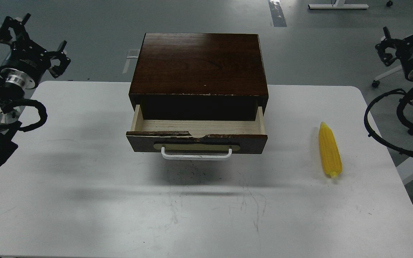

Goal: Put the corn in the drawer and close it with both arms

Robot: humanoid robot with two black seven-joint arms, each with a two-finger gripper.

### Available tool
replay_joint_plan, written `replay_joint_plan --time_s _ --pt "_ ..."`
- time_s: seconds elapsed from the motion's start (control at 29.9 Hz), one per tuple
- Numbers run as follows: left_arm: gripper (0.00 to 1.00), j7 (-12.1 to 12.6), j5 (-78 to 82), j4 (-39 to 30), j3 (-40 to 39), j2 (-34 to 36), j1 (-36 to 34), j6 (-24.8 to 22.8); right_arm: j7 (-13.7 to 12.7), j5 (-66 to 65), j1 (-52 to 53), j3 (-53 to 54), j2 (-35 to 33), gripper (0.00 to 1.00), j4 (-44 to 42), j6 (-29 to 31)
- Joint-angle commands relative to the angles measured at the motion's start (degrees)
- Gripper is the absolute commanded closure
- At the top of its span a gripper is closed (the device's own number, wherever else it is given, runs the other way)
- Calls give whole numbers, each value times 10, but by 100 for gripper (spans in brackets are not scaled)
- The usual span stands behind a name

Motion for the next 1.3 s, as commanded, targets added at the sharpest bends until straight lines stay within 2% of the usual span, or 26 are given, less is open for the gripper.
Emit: replay_joint_plan --time_s 0.0,0.33,0.67,0.87,1.2,1.27 --pt "2 0 0 0 -1 -1 -1 0 0 0 -8 0 -3 0 0 0" --pt "2 -1 -2 3 -5 -4 3 0 0 -8 -3 -34 -26 0 6 0" --pt "2 5 -4 18 -8 -22 4 0 -3 -14 113 -184 -149 0 27 0" --pt "2 12 0 20 -1 -22 3 0 0 -163 226 -326 -209 0 92 0" --pt "2 8 1 13 -2 -18 0 0 6 -380 278 -338 -207 0 114 0" --pt "2 7 1 12 -1 -17 0 0 3 -439 280 -347 -207 0 152 0"
